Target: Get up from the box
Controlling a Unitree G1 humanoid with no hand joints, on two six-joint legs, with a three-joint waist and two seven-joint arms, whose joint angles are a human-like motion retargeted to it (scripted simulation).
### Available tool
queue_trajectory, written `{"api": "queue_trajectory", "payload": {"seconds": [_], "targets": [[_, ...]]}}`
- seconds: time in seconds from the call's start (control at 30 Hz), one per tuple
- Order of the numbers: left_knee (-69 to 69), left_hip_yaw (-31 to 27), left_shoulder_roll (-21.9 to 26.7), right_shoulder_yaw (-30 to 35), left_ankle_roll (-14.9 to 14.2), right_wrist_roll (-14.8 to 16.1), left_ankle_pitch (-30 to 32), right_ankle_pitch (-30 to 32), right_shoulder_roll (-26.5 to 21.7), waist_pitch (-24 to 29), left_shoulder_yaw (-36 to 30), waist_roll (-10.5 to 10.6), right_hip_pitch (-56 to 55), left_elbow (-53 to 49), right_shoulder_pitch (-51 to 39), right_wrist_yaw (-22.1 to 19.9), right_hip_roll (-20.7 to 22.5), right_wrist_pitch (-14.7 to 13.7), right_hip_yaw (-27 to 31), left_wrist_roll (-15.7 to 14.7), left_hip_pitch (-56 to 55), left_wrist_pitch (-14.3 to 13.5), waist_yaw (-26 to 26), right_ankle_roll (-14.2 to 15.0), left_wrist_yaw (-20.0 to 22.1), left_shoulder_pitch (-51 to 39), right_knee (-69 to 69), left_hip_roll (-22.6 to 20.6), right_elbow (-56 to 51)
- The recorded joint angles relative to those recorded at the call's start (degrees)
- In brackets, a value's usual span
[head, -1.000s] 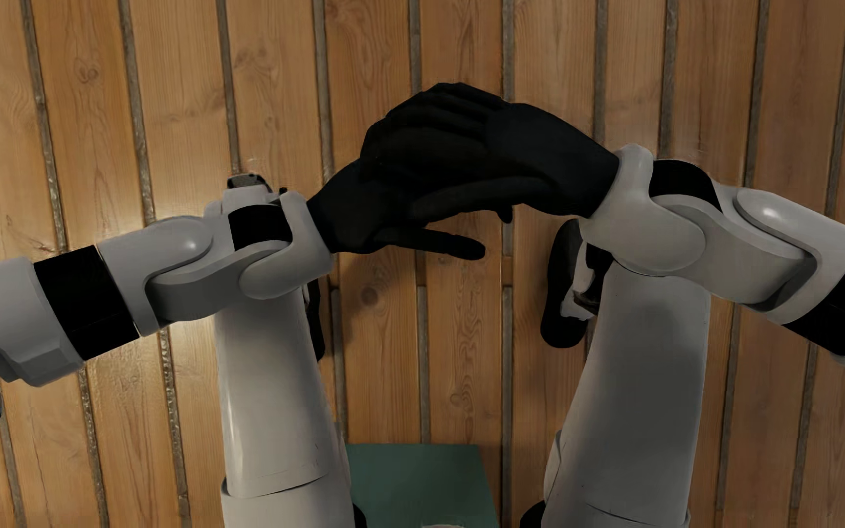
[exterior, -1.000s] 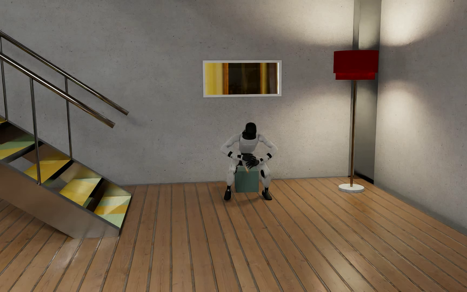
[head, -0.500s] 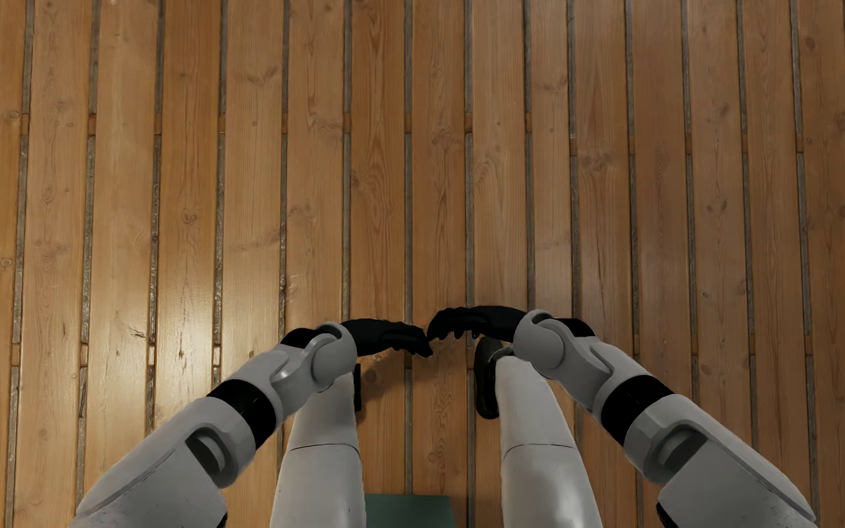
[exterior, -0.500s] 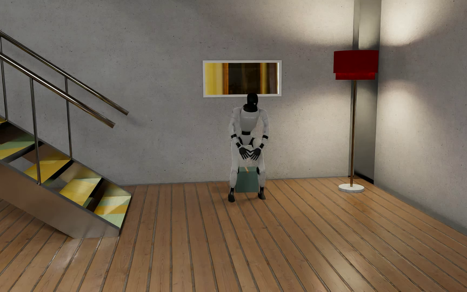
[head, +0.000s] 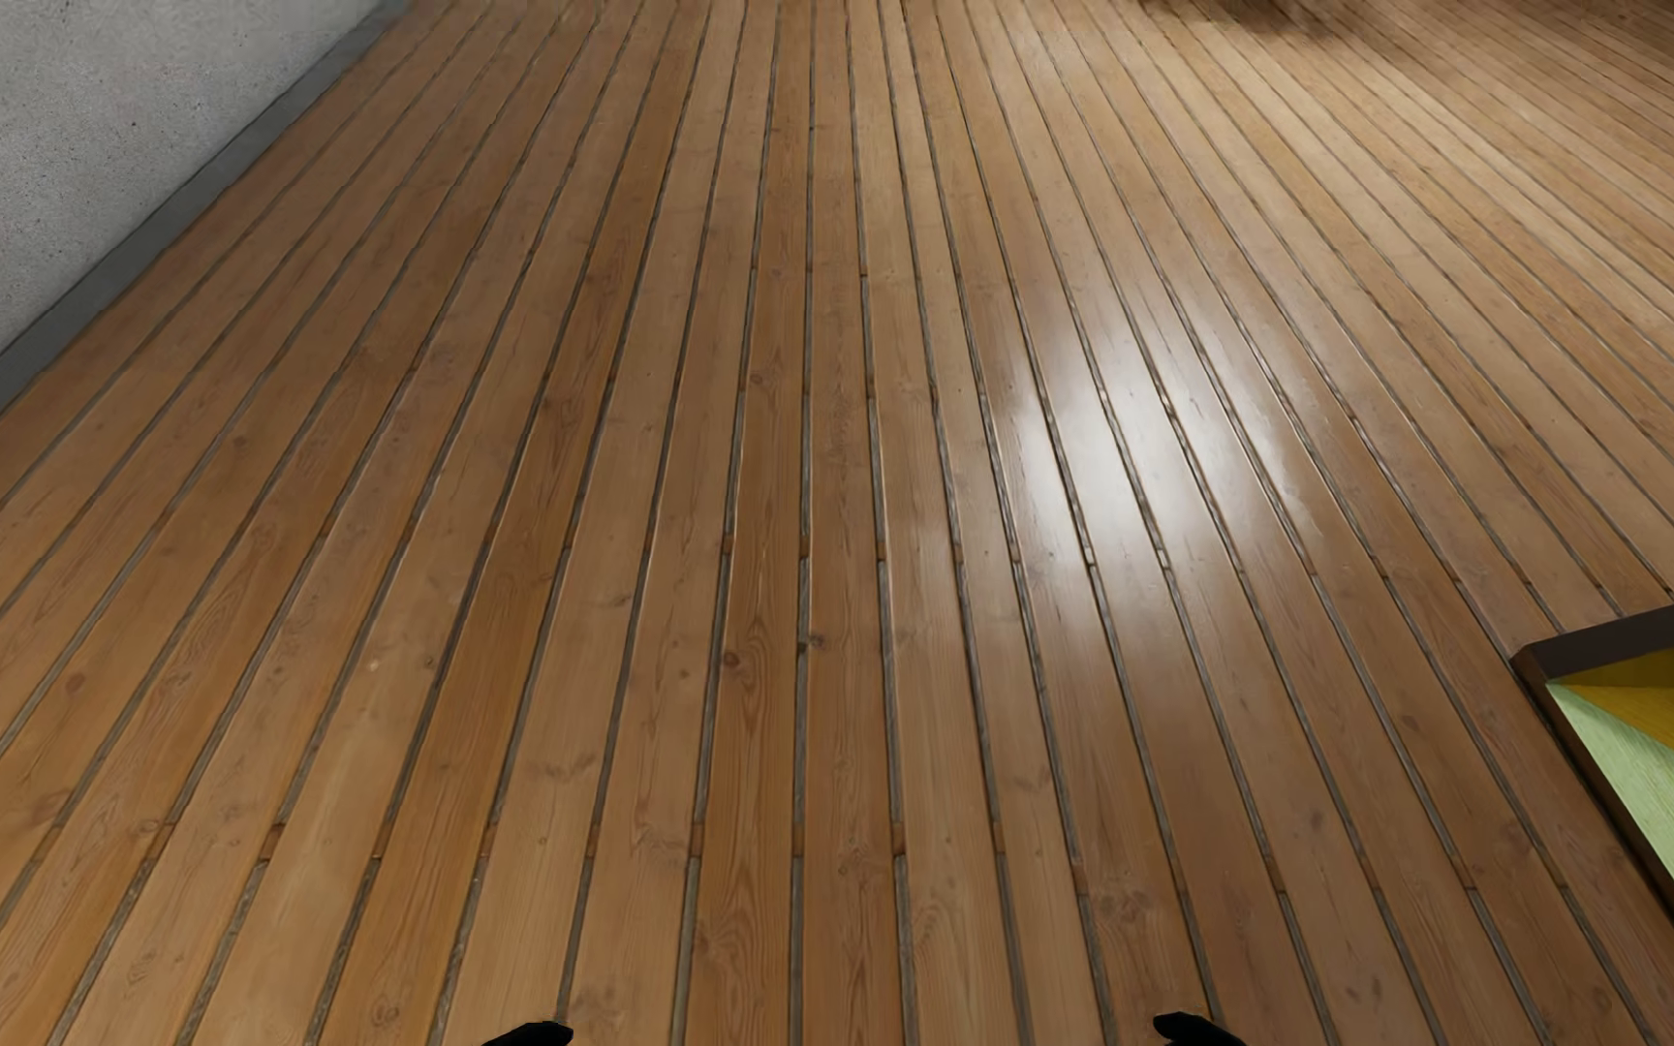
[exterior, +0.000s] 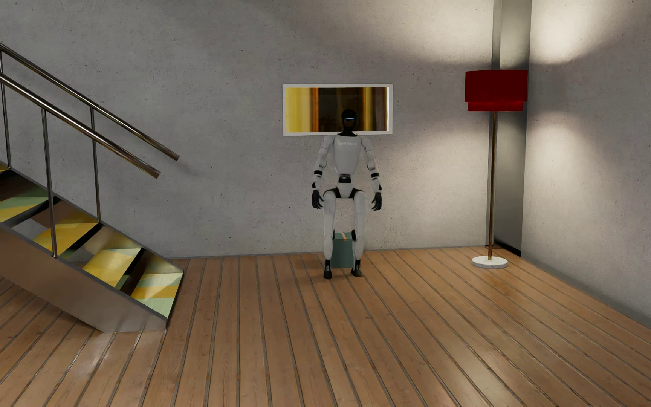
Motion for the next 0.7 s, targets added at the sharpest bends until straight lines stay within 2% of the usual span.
{"api": "queue_trajectory", "payload": {"seconds": [0.03,0.17,0.27,0.4,0.5,0.7], "targets": [[0.1,0.0,0.1,-0.8,-0.2,0.0,-0.2,-0.4,0.4,-0.7,0.2,0.0,0.2,1.1,1.0,-0.1,-0.1,0.2,-0.1,0.6,0.3,0.3,0.1,0.1,0.5,0.3,0.2,0.1,0.7],[0.2,-0.3,2.7,-1.8,-0.2,-1.2,-0.9,-1.5,1.4,-2.8,2.1,-0.2,1.2,-2.9,5.4,3.5,-0.3,-1.4,-0.2,0.1,1.0,-1.4,0.3,0.6,-2.0,3.6,0.2,0.3,-3.5],[0.2,-1.3,2.6,-1.9,-0.2,-2.0,-0.9,-1.7,2.8,-3.8,2.3,-0.3,1.2,-4.5,7.0,5.2,-0.3,-2.0,0.7,0.0,0.8,-1.6,0.3,0.3,-2.4,4.6,0.2,0.6,-6.2],[-0.4,-3.5,0.6,-1.7,-0.3,-1.0,-2.3,-1.4,3.2,-4.0,2.1,-0.4,0.1,-4.5,6.5,3.8,-0.6,-1.3,1.6,-0.6,0.8,-0.8,0.3,-0.4,-1.8,4.4,1.0,0.4,-5.5],[-0.2,-2.8,0.1,-0.6,0.3,-1.5,-1.0,-1.3,1.6,-3.5,2.1,-0.1,0.4,-6.8,5.8,4.4,-0.4,-1.9,1.4,-0.3,0.9,-1.5,0.4,-0.7,-2.6,5.2,0.8,0.2,-6.2],[-0.2,-1.2,-0.2,-1.0,0.7,0.0,-0.9,-1.5,1.4,-3.2,1.1,-0.2,1.1,-5.3,5.0,2.4,-0.1,-1.3,0.9,0.3,1.3,-1.6,0.3,-0.5,-2.8,4.6,0.2,-0.1,-4.2]]}}
